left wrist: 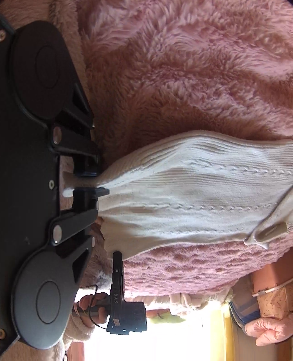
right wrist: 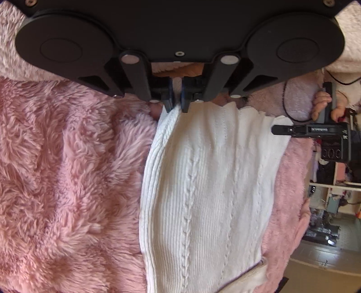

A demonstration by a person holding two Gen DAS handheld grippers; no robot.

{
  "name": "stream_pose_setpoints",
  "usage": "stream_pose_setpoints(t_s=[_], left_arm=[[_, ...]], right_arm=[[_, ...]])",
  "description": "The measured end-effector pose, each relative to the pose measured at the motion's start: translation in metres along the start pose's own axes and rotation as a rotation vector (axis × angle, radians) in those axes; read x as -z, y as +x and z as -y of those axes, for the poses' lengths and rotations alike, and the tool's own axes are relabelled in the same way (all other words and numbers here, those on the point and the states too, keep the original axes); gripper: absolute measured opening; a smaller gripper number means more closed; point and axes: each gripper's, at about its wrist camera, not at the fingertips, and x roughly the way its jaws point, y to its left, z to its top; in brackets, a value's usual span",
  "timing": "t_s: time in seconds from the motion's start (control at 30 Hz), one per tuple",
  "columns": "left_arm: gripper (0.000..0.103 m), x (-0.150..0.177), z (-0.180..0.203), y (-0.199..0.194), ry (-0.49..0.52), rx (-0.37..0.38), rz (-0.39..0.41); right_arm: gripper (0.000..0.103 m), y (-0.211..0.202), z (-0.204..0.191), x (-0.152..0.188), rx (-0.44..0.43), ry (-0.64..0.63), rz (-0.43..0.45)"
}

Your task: Fold small clothes

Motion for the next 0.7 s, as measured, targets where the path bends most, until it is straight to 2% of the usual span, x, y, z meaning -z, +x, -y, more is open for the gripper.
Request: stream_pose_setpoints(t_s=[0.17, 0.3, 0.4, 0.53, 0.7], left_arm=[[0.005, -0.02, 0.011, -0.023, -0.011, 0.128, 0.114], [0.005, -0.053, 0.027, -0.044, 0.004, 0.228, 0.225], [0.005, -0.09, 0.039, -0.059, 0.025, 0.286, 0.309], [0.005, -0.146, 0.045, -0.075, 0.056, 0.317, 0.389], [0.005, -0.218, 0.035, -0.089, 0.038, 0.345, 0.454]], right_arm=[[0.008, -0.023, -0.007, -0.017, -0.167, 0.072, 0.114], [0.008, -0.044, -0.009, -0.045, -0.288, 0.106, 0.245], [0.008, -0.058, -0.012, -0.074, -0.349, 0.112, 0.343], [0.008, -0.072, -0.015, -0.122, -0.419, 0.119, 0.463], [0.008, -0.083, -0.002, -0.194, -0.473, 0.155, 0.555]])
